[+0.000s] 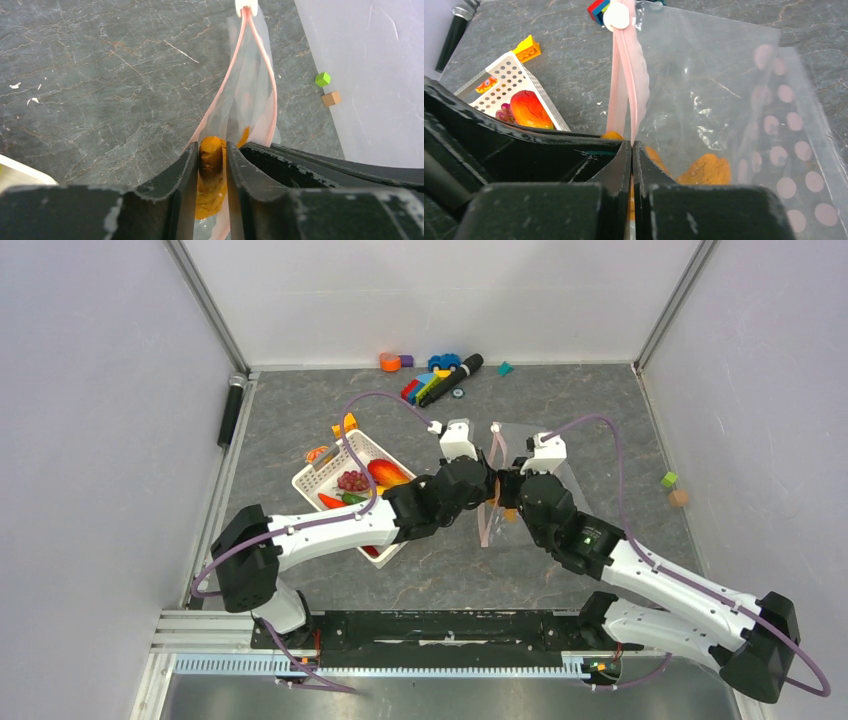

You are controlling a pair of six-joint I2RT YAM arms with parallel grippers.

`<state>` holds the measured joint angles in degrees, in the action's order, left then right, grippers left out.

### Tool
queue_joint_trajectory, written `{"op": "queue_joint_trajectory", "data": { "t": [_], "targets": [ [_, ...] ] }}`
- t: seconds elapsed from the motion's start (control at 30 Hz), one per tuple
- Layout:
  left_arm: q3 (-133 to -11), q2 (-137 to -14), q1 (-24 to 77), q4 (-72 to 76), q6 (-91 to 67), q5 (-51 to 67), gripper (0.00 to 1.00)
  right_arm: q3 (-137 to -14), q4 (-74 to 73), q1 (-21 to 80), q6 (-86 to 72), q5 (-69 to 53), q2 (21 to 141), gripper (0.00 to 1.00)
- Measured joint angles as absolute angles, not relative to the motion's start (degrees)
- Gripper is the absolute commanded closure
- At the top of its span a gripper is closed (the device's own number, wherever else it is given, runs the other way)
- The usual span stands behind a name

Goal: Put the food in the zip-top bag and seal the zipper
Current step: Place the fake vegetable in the zipper food storage bag.

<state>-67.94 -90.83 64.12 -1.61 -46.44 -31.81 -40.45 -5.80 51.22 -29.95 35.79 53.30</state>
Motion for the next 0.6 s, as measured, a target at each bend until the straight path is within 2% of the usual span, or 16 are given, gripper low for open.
{"op": "queue_joint_trajectory", "data": {
  "t": [0.2, 0.3, 0.37, 0.4, 0.6],
  "targets": [
    [-67.94, -91.35, 64.10, -2.04, -43.38, -30.06, 0.45, -40.01, -5.45, 51.11, -29.71, 36.03, 51.81, 1.00],
    [-67.94, -91.35, 64.10, -2.90, -40.99, -28.27, 0.25, -39.57, -4.99, 50.96, -28.93, 36.27, 50.96, 1.00],
    [-67.85, -91.05, 64.10, -4.19, -39.16, -26.59, 0.06, -39.42, -4.93, 50.87, -27.94, 36.38, 50.50, 1.00],
    [-67.64, -90.70, 64.10, -4.69, -38.04, -25.78, 0.00, -39.31, -4.89, 50.89, -27.29, 36.51, 50.30, 1.00],
    [-62.52, -82.67, 64.40, -5.30, -32.64, -19.53, 0.00, -38.24, -5.17, 51.03, -25.52, 35.88, 49.30, 1.00]
  ]
}}
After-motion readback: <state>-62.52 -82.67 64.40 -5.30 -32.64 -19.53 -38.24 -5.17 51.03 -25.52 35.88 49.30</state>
